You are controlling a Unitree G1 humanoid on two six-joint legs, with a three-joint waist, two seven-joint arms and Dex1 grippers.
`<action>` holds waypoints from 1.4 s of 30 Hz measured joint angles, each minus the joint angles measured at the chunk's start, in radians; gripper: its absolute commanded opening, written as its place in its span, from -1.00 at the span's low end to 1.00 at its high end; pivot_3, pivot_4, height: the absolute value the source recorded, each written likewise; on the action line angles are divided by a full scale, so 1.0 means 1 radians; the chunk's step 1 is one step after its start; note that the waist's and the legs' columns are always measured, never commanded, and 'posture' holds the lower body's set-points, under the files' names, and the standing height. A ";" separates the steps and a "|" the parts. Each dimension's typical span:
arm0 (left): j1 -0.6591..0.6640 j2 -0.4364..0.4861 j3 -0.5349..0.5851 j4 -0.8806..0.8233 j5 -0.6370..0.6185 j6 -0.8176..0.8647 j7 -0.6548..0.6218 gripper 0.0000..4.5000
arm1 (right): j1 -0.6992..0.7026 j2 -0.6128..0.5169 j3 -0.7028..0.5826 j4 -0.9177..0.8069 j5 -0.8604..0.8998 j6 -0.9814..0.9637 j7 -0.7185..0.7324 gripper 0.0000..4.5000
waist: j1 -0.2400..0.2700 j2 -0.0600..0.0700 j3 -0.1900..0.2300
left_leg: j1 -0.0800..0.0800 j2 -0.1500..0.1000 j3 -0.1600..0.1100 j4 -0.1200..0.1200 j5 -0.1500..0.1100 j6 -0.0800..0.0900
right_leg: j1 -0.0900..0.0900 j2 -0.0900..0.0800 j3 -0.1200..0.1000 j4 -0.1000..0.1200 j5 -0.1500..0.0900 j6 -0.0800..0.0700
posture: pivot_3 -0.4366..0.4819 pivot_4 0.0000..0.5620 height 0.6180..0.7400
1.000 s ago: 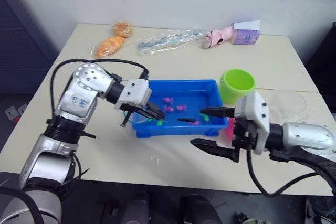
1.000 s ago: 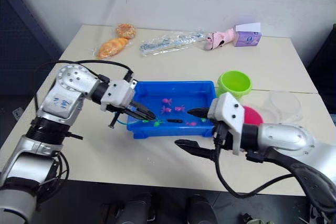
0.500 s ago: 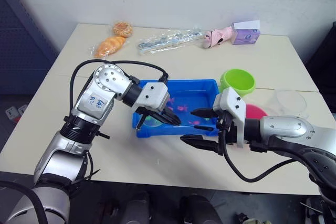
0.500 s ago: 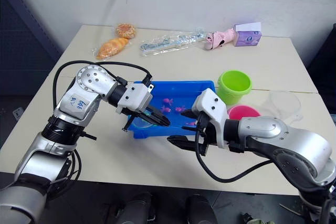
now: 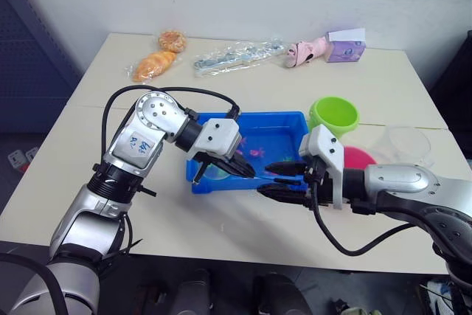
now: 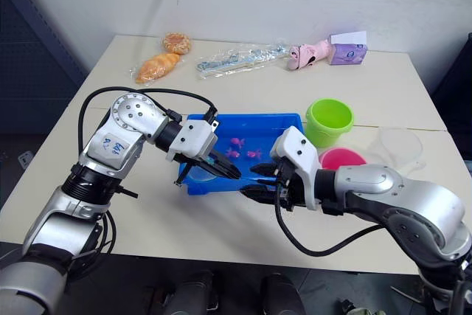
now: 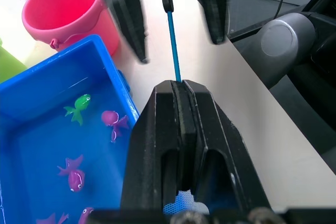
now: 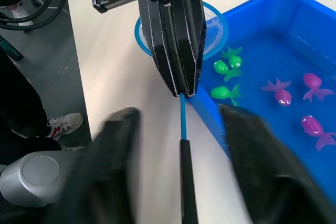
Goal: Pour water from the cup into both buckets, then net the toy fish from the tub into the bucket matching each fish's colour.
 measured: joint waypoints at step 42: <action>0.275 0.131 0.359 0.234 -0.183 -0.012 -0.010 0.97 | 0.016 -0.299 0.087 0.450 -0.890 -0.772 0.528 -1.00 | -0.001 0.002 0.001 | 0.000 -0.002 0.000 0.001 -0.001 0.000 | 0.000 -0.001 0.000 0.000 0.001 0.002 | -0.05 -0.47 1.00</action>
